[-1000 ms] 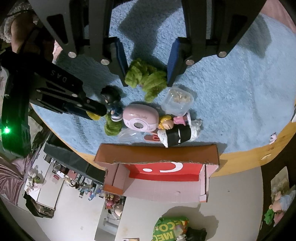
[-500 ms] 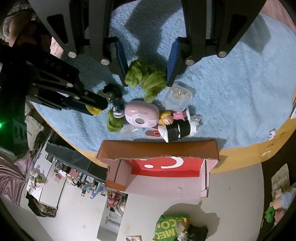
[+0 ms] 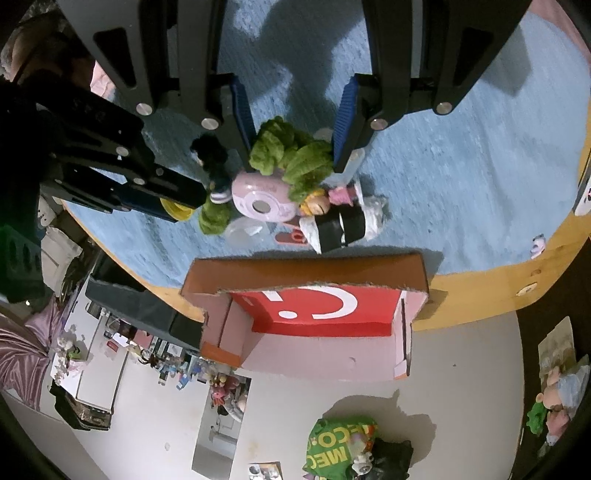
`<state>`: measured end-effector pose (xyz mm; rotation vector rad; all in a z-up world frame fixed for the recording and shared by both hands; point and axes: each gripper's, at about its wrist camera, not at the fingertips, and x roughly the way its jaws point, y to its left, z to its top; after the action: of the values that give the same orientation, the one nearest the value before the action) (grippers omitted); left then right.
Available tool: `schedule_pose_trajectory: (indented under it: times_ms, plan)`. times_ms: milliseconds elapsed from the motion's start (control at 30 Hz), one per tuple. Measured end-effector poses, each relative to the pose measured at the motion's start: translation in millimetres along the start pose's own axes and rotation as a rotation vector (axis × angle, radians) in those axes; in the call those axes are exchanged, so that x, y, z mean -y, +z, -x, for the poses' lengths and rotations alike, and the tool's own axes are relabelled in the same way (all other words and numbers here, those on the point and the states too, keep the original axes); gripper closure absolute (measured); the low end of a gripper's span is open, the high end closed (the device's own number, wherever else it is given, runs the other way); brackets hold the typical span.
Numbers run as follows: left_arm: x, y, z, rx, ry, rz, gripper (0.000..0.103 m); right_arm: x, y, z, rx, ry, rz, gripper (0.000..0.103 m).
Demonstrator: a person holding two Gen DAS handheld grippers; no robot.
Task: Organize objects
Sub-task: 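Carry the green bundle and yellow cap with both tools into the red-lined box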
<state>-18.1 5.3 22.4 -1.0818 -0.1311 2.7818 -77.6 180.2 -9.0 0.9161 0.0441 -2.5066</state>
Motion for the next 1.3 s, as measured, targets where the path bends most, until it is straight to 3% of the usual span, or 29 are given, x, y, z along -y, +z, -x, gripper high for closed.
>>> schedule_pose_trajectory:
  times_ms: [1300]
  plan:
    - [-17.2,72.8,-19.9,0.042,0.018,-0.033,0.062,8.6,58.7,-26.8,0.013,0.027,0.007,0.073]
